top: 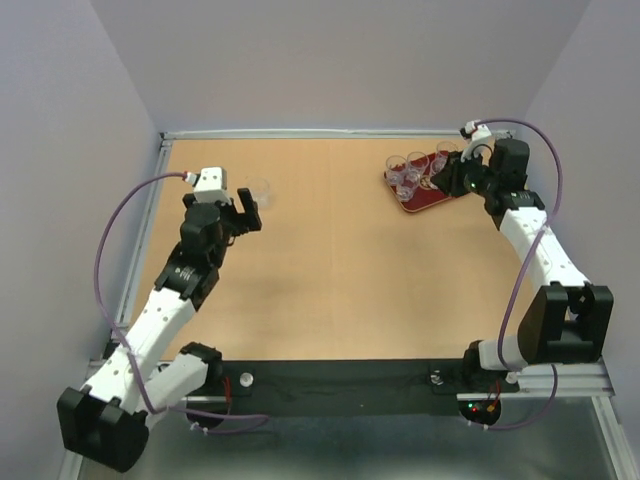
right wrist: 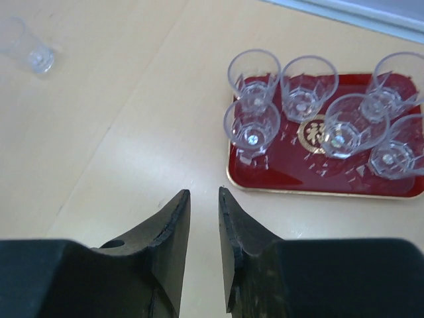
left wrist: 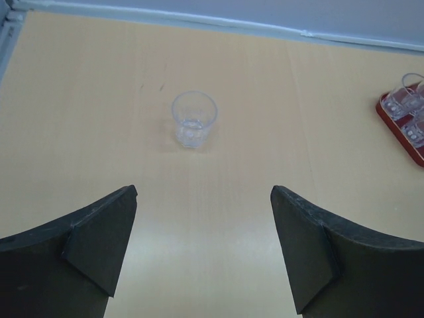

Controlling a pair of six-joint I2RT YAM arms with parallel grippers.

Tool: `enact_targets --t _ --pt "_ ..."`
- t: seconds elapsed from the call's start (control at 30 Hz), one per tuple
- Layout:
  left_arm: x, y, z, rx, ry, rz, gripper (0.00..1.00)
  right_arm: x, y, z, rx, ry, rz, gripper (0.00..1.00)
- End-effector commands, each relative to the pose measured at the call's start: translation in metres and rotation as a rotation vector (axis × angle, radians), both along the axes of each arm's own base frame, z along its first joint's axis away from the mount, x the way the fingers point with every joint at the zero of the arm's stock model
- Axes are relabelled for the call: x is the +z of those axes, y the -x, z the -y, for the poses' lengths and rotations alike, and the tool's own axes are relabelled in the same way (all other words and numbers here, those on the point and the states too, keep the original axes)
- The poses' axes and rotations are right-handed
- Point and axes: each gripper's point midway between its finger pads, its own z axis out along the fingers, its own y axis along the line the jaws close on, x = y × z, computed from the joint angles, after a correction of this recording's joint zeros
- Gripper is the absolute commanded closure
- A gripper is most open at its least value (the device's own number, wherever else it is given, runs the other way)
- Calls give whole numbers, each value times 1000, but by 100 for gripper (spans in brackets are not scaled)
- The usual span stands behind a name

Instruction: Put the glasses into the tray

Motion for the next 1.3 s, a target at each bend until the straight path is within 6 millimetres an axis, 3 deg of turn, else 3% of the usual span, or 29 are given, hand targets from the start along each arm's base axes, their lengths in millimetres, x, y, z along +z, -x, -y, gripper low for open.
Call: enact_targets --t 0.0,0.07,0.13,0.17,0.23,0.27,0.33,0.47,0.5,0.53,0.57,0.63,0.67,0.73,0.87,1.1,1.27 --pt "7 -27 22 -114 237 -41 6 -8 29 -11 102 6 22 70" --pt "-8 -46 15 -73 299 -113 7 -10 36 -10 101 11 25 70" --pt "-10 -60 15 -57 393 -146 8 -11 42 -16 131 -4 22 70" --pt "-25 -68 18 -55 415 -194 9 -13 44 -17 143 -9 17 70" --pt "-34 -81 20 -30 472 -234 9 -15 45 -19 157 -14 12 70" --pt "-29 -91 22 -30 484 -237 11 -16 45 -20 162 -15 10 70" --pt "-58 -104 25 -1 478 -341 12 -21 45 -21 166 -19 -2 70" --pt "-79 -134 19 100 481 -419 13 -24 48 -24 187 -33 -16 70" --pt "-85 -139 10 167 466 -430 13 -24 48 -24 189 -32 -13 70" --pt "-96 -135 7 202 454 -487 13 -23 48 -25 190 -34 -13 70" --pt "-88 -145 0 244 442 -470 16 -24 48 -24 188 -32 -13 70" --pt "-113 -146 -10 320 390 -558 21 -23 48 -23 185 -26 -10 70" --pt "-107 -153 -10 328 384 -557 22 -24 47 -22 180 -20 -8 70" --pt "-129 -157 -12 351 355 -628 24 -24 47 -22 178 -17 -6 70" --pt "-137 -162 -13 366 356 -635 26 -23 47 -21 173 -15 -5 70" --pt "-151 -166 -18 399 369 -656 38 -25 46 -19 163 -6 -6 70" --pt "-155 -171 -18 390 360 -658 63 -25 46 -19 161 -5 -5 70"
